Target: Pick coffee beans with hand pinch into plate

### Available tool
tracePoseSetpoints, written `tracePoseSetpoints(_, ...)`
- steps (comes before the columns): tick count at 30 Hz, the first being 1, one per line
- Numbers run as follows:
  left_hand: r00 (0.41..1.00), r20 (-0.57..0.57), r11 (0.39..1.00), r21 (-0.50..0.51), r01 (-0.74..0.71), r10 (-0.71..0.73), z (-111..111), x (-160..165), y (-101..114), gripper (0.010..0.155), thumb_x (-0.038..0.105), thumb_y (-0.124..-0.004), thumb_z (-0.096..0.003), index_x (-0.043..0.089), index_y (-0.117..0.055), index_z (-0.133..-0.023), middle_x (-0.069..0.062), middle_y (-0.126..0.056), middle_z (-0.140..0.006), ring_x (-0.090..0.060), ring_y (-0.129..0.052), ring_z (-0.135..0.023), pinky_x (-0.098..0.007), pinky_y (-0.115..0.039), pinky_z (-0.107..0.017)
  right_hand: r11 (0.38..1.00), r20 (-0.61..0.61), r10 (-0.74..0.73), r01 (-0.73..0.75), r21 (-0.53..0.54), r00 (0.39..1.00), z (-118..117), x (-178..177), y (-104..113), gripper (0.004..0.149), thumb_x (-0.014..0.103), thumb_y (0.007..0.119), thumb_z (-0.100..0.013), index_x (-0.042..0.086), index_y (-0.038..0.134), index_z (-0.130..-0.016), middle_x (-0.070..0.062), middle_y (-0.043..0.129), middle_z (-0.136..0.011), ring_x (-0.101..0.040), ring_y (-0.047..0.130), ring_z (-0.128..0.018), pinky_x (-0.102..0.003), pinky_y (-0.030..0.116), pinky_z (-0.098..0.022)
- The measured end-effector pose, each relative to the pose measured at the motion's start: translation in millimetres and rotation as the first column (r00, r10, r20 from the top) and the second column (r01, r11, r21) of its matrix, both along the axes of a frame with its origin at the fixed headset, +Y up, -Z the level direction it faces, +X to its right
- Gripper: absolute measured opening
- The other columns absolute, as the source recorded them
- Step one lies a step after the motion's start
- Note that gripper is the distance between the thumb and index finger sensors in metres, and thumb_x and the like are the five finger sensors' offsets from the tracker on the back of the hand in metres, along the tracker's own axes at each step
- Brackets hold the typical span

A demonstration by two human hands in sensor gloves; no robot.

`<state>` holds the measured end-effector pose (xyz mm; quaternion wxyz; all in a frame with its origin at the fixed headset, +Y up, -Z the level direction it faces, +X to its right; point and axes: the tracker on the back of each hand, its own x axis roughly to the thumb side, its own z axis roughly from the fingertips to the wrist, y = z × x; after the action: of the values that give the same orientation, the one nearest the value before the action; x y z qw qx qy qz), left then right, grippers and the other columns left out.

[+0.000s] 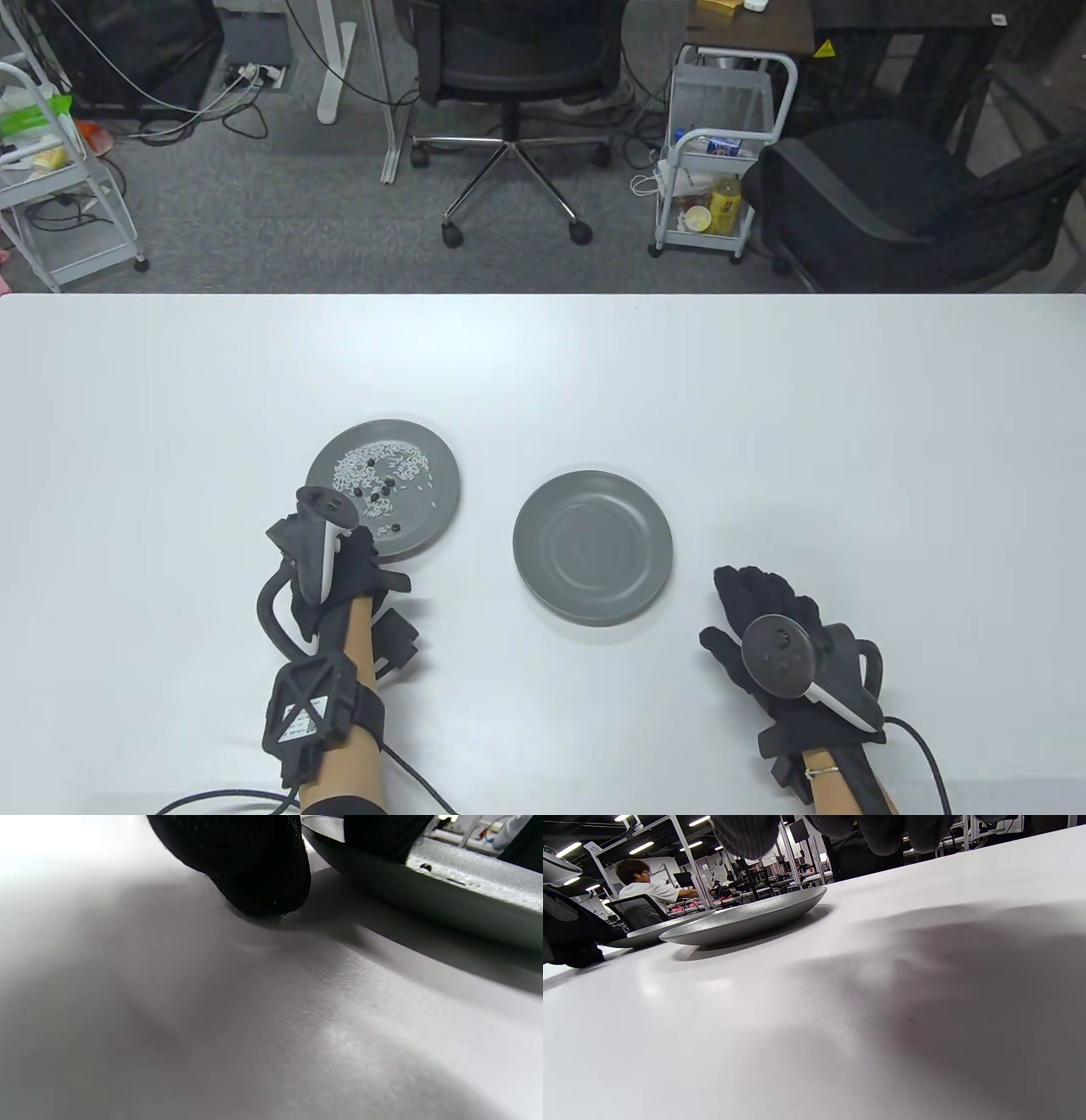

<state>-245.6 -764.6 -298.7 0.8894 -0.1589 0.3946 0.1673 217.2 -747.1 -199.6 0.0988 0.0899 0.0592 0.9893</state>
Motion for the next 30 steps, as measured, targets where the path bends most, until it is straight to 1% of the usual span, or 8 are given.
tracePoseSetpoints(5, 0.981, -0.108, 0.98, 0.136, -0.146, 0.161, 7.4, -8.8, -4.7, 0.078, 0.033, -0.077, -0.0631, 0.004, -0.028, -0.116, -0.013, -0.082, -0.082, -0.013, -0.094, -0.055, -0.024, -0.087, -0.037, 1.0, -0.01, 0.012, -0.012, 0.011, 1.0, -0.1, -0.7, 0.4, 0.068, 0.052, 0.054, -0.068, 0.017, 0.032, -0.122, -0.021, 0.042, -0.124, -0.049, 0.044, -0.112, -0.066, 0.041, -0.076)
tracePoseSetpoints(10, 0.906, -0.131, 0.897, 0.253, -0.362, 0.402, 19.6, -24.2, -9.6, 0.071, 0.026, -0.075, -0.0635, -0.001, -0.032, -0.114, -0.016, -0.078, -0.085, -0.017, -0.094, -0.06, -0.028, -0.089, -0.041, 1.0, -0.017, -0.009, 0.009, 0.007, 1.0, -0.8, 0.0, 0.5, 0.068, 0.053, 0.054, -0.068, 0.017, 0.032, -0.122, -0.022, 0.042, -0.124, -0.05, 0.044, -0.112, -0.066, 0.041, -0.076)
tracePoseSetpoints(12, 0.817, -0.109, 0.796, 0.333, -0.506, 0.565, 26.6, -30.1, -13.2, 0.066, 0.023, -0.072, -0.0639, -0.001, -0.035, -0.113, -0.017, -0.077, -0.088, -0.021, -0.094, -0.064, -0.031, -0.089, -0.043, 1.0, -0.022, -0.009, 0.009, 0.007, 1.0, -0.5, -0.3, 0.3, 0.068, 0.053, 0.054, -0.068, 0.017, 0.032, -0.122, -0.022, 0.042, -0.124, -0.05, 0.044, -0.112, -0.066, 0.041, -0.076)
tracePoseSetpoints(14, 0.746, -0.1, 0.711, 0.409, -0.572, 0.658, 31.5, -32.0, -14.4, 0.06, 0.021, -0.07, -0.0642, -0.001, -0.038, -0.111, -0.02, -0.077, -0.09, -0.027, -0.096, -0.063, -0.033, -0.09, -0.043, 1.0, -0.025, -0.011, 0.011, 0.008, 1.0, -0.4, -0.6, 0.2, 0.068, 0.053, 0.054, -0.068, 0.017, 0.032, -0.122, -0.022, 0.042, -0.124, -0.049, 0.044, -0.112, -0.066, 0.041, -0.076)
tracePoseSetpoints(15, 0.729, -0.052, 0.668, 0.449, -0.593, 0.682, 33.9, -32.9, -14.6, 0.058, 0.021, -0.068, -0.0644, -0.003, -0.039, -0.109, -0.022, -0.078, -0.092, -0.029, -0.097, -0.063, -0.033, -0.091, -0.042, 1.0, -0.028, -0.012, 0.012, 0.008, 1.0, -0.3, -0.8, -0.1, 0.068, 0.053, 0.054, -0.068, 0.017, 0.033, -0.122, -0.022, 0.042, -0.123, -0.05, 0.044, -0.112, -0.066, 0.041, -0.076)
tracePoseSetpoints(19, 0.699, 0.039, 0.583, 0.52, -0.624, 0.714, 45.0, -31.7, -3.6, 0.058, 0.02, -0.065, -0.0642, -0.005, -0.036, -0.107, -0.026, -0.073, -0.098, -0.034, -0.098, -0.064, -0.036, -0.092, -0.042, 1.0, -0.036, -0.018, 0.019, 0.01, 0.999, 0.3, -1.0, 0.0, 0.067, 0.052, 0.054, -0.068, 0.017, 0.034, -0.122, -0.021, 0.043, -0.123, -0.05, 0.045, -0.112, -0.066, 0.041, -0.076)
tracePoseSetpoints(24, 0.591, 0.242, 0.383, 0.566, -0.73, 0.769, 65.9, -16.5, 24.5, 0.061, 0.022, -0.06, -0.0652, -0.003, -0.026, -0.109, -0.024, -0.066, -0.101, -0.031, -0.093, -0.068, -0.037, -0.088, -0.046, 0.999, -0.054, -0.04, 0.04, 0.015, 0.998, 1.2, -2.3, 0.3, 0.067, 0.052, 0.054, -0.068, 0.017, 0.035, -0.122, -0.022, 0.043, -0.123, -0.049, 0.045, -0.112, -0.066, 0.041, -0.076)
tracePoseSetpoints(30, 0.554, 0.427, 0.352, 0.465, -0.812, 0.715, 94.9, 19.5, 44.1, 0.061, 0.023, -0.058, -0.066, -0.002, -0.025, -0.11, -0.023, -0.066, -0.102, -0.029, -0.092, -0.065, -0.035, -0.087, -0.044, 0.998, -0.087, -0.06, 0.062, 0.026, 0.994, 3.3, -7.8, 2.5, 0.066, 0.052, 0.054, -0.068, 0.017, 0.035, -0.122, -0.021, 0.042, -0.123, -0.049, 0.045, -0.112, -0.065, 0.041, -0.076)
